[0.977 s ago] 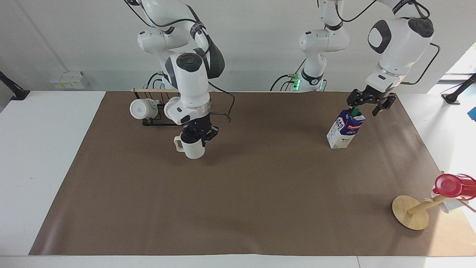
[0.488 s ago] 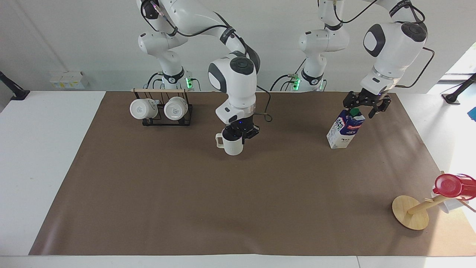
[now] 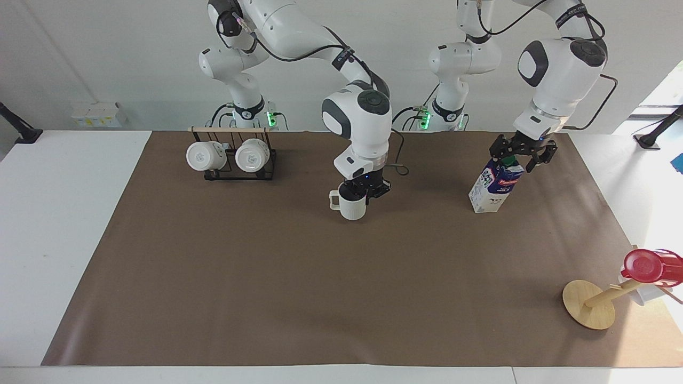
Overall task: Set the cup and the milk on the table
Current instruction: 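Carry the mug with the right gripper to the table center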
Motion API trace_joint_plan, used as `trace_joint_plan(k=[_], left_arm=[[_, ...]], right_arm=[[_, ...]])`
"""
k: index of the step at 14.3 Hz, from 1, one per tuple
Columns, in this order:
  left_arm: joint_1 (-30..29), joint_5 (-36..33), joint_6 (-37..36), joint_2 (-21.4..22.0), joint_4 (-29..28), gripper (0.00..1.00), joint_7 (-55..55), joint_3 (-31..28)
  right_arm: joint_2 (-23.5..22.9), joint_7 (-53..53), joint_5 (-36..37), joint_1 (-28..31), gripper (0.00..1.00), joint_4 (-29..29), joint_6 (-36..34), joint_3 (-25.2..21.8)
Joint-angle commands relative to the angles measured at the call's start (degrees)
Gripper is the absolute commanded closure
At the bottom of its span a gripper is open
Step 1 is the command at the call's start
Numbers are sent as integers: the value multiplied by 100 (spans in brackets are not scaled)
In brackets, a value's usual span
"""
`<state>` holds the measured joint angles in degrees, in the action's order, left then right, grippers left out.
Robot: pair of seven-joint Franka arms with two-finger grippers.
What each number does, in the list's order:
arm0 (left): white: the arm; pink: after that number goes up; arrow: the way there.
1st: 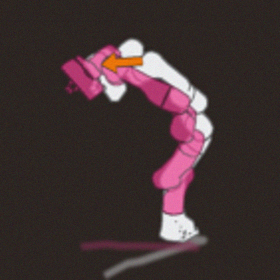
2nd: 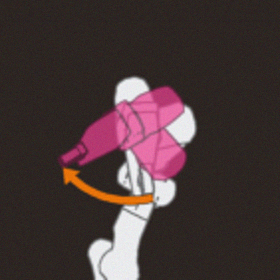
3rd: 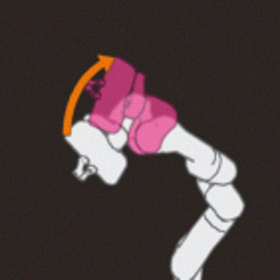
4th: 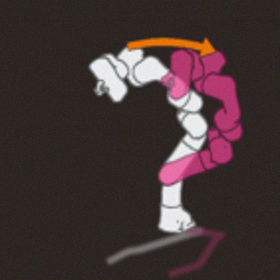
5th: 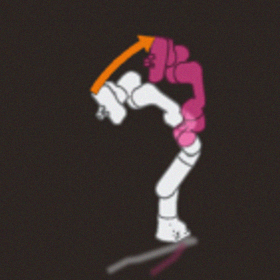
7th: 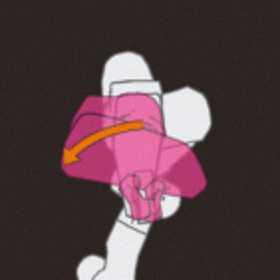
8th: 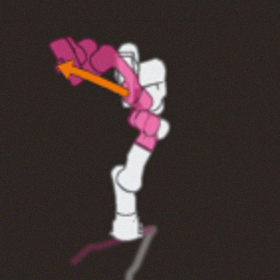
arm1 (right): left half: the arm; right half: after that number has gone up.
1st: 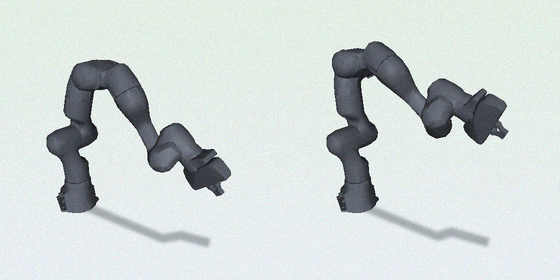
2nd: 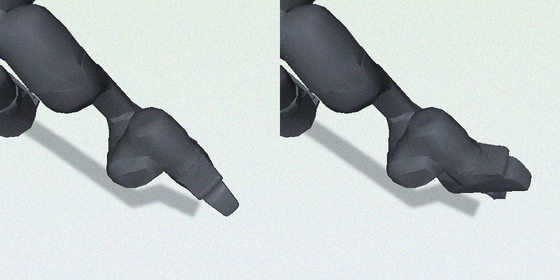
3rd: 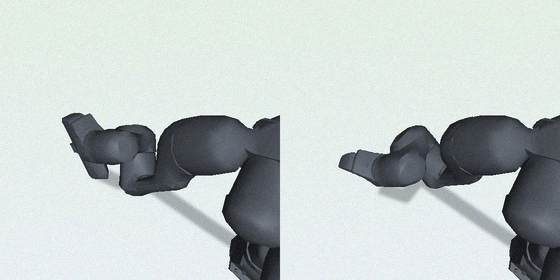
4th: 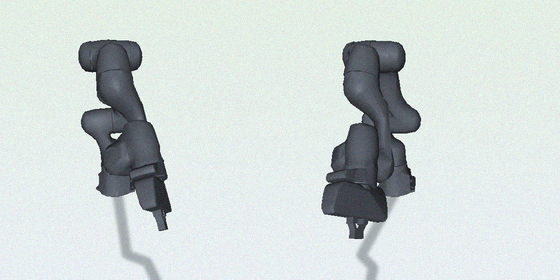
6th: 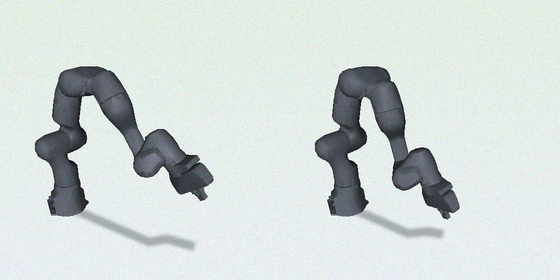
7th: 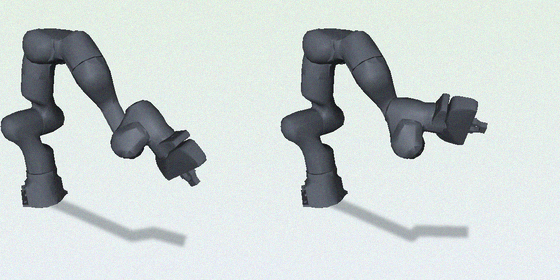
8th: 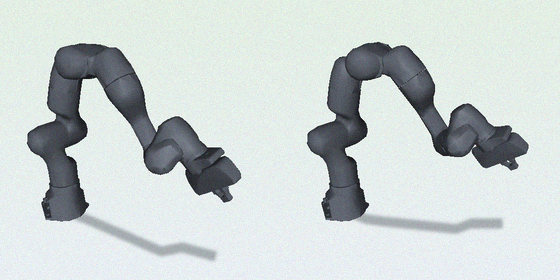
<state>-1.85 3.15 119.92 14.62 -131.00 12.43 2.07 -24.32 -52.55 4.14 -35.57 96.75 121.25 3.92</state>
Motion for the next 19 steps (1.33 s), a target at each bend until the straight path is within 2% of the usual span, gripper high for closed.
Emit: trace_joint_plan(k=[1, 3, 4, 6, 7, 11, 14, 16, 18, 19], left_arm=[[44, -69, 233, 146, -225, 0, 49, -23], [88, -69, 286, 138, -225, 0, 49, -23], [114, -69, 295, 138, -225, 0, 58, -23], [123, -69, 338, 129, -303, 0, 58, -23], [141, -78, 417, 146, -365, 0, 93, -23], [185, -359, 400, 155, -365, 0, 181, -5], [150, -359, 339, 155, -348, 0, 129, -5], [141, -359, 269, 155, -339, 8, 67, -5], [141, -359, 207, 155, -339, 20, -82, -5], [141, -359, 172, 155, -330, 23, -161, -5]], right_arm=[[357, -115, 95, 33, 100, 564, 118, 21], [375, -115, 95, 41, 100, 600, 109, 21], [366, -115, 78, 50, 85, 582, 109, 21], [366, -115, 87, 94, 21, 573, 118, 21], [366, -115, 87, 94, 0, 573, 127, 21], [514, -107, -35, 190, 0, 389, 109, -41], [1216, -19, -54, 629, 0, 397, -66, -32], [1551, 16, -54, 988, 0, 371, -224, -32], [1789, 243, -45, 1376, 0, 354, -225, -32], [1886, 489, -45, 1543, 0, 354, -233, -49]])
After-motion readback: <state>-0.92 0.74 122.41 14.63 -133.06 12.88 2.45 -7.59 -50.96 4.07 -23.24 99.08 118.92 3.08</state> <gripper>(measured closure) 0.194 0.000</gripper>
